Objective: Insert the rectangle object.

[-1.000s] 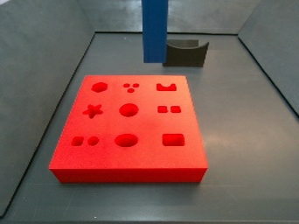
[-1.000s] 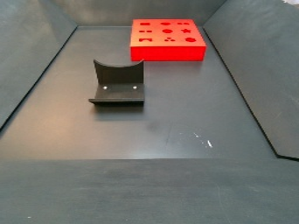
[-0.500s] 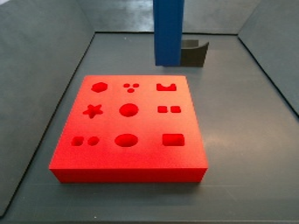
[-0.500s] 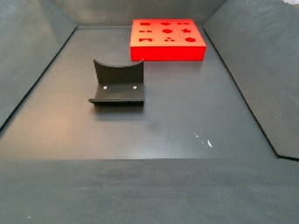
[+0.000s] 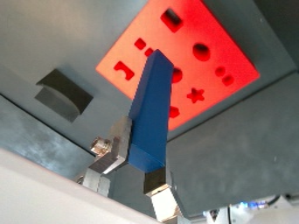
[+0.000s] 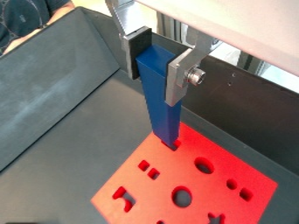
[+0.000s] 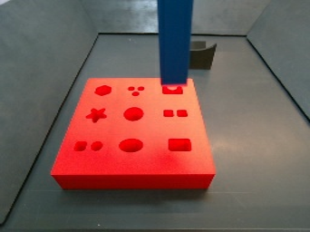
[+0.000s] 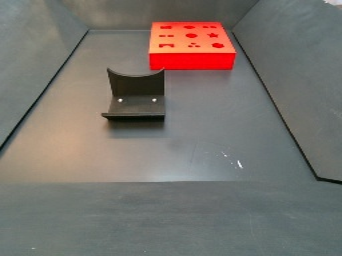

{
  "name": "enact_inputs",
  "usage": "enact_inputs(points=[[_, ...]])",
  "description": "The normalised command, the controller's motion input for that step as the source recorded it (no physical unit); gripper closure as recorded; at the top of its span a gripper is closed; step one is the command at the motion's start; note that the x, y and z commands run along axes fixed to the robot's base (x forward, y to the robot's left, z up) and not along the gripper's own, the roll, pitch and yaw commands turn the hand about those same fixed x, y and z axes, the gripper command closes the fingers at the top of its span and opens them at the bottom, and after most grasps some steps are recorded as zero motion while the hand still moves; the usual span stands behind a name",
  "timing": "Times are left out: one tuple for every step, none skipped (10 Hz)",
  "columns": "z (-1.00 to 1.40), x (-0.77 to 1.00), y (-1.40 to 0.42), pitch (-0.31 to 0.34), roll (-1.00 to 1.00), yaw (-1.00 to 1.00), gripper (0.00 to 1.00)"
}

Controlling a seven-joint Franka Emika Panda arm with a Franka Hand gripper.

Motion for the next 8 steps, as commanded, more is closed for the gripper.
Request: enact_inputs(points=[[-0.37,0.34,-0.16,0.0,0.27,0.2,1.0],[-0.32,0.32,0.0,0.0,0.29,0.26,1.0],[-0.22,0.24,0.0,0.0,0.3,0.27,1.0],[-0.15,0.09,0.0,0.0,0.24,0.2,1.0],[0.0,0.0,0.0,0.0,0.0,0.03,1.0],[-0.07,0.0,0.0,0.0,0.0,0.0,1.0],[-0.29,0.05,-0.07,0.0,0.12,0.07,1.0],[-0.26,0.2,-0.22,0.0,0.31,0.13,1.0]])
